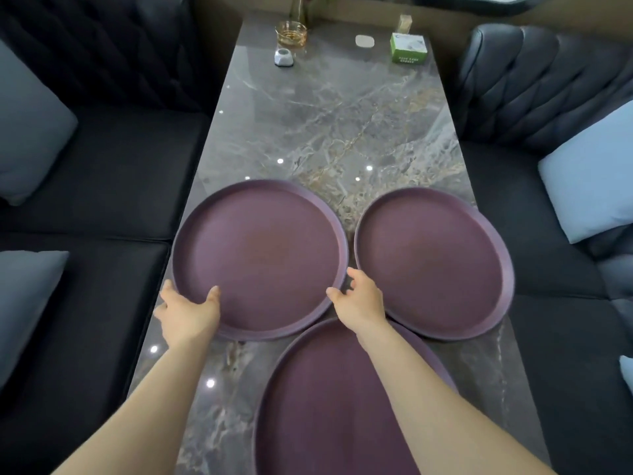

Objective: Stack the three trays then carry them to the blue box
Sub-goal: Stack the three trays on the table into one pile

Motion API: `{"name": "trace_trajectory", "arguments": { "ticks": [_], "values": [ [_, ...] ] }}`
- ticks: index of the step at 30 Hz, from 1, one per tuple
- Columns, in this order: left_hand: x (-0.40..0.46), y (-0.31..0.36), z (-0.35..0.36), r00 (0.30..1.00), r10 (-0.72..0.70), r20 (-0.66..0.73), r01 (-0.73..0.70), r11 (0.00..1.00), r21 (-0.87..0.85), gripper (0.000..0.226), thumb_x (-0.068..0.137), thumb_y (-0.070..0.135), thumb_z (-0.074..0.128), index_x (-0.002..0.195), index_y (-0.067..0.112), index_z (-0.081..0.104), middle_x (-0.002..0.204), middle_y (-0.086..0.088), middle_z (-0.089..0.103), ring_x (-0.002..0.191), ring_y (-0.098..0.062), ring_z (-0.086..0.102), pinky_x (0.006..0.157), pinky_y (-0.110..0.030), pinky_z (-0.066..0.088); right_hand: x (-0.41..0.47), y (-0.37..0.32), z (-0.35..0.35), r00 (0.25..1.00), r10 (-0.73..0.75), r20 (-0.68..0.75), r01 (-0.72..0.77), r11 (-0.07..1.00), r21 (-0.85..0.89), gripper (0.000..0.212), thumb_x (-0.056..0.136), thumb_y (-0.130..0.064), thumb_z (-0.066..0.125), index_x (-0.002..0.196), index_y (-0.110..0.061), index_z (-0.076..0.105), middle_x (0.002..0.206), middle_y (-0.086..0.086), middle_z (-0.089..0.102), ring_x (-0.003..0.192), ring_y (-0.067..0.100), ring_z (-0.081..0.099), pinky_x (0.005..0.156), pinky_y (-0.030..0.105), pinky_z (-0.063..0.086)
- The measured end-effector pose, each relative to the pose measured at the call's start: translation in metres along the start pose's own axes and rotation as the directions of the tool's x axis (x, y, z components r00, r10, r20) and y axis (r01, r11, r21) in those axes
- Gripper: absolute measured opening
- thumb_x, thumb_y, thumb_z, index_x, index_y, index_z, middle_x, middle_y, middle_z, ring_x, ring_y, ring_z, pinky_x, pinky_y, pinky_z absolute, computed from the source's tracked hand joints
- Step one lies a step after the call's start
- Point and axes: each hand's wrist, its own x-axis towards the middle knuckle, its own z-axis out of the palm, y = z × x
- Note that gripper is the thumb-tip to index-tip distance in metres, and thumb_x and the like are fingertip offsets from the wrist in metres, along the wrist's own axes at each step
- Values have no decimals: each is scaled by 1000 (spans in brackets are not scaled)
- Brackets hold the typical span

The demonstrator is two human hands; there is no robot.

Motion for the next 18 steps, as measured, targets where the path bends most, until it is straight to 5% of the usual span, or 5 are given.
{"name": "trace_trajectory", "arguments": {
  "ticks": [3, 8, 11, 13, 18],
  "values": [
    [24, 1, 1, 998, -56, 19, 57, 997, -59, 94, 78, 43, 77, 154, 22, 25, 150, -17, 42, 125, -41, 53, 100, -51, 45, 12, -11, 15, 992, 69, -106, -60, 994, 91, 63, 90, -26, 70, 149, -24, 46, 143, 4, 57, 133, 24, 50, 112, 45, 42],
    [46, -10, -5, 1000, -4, 29, 8, 988, -153, 41, 75, 9, 72, 112, 23, 64, 94, 2, 72, 93, -27, 70, 72, -35, 53, 26, -15, 22, 970, 120, -211, -98, 989, 115, 49, 90, -13, 69, 137, -20, 58, 120, 3, 68, 116, 27, 61, 106, 43, 48],
    [60, -3, -15, 1000, -13, 25, 20, 950, -311, 58, 76, -3, 69, 129, 19, 58, 110, -5, 70, 100, -23, 67, 92, -40, 53, 30, -20, 15, 966, 35, -256, 4, 989, 150, 16, 82, -3, 65, 72, -15, 62, 60, -9, 55, 68, 21, 50, 64, 24, 45],
    [57, -1, -22, 999, -1, 48, 20, 915, -403, 56, 75, -5, 67, 125, 19, 59, 114, -7, 69, 97, -21, 66, 91, -38, 53, 26, -18, 6, 966, -7, -260, 57, 981, 186, 5, 79, -1, 63, 75, -3, 60, 55, -9, 49, 61, 17, 41, 51, 15, 38],
    [31, 3, -29, 1000, 17, 0, -16, 926, -377, 36, 77, 48, 67, 108, 30, 61, 110, -1, 67, 100, -27, 64, 92, -50, 53, -3, 9, -25, 980, -26, -196, 87, 947, 310, 46, 80, 7, 60, 84, -36, 74, 82, -7, 77, 82, 21, 74, 80, 36, 59]
  ]
}}
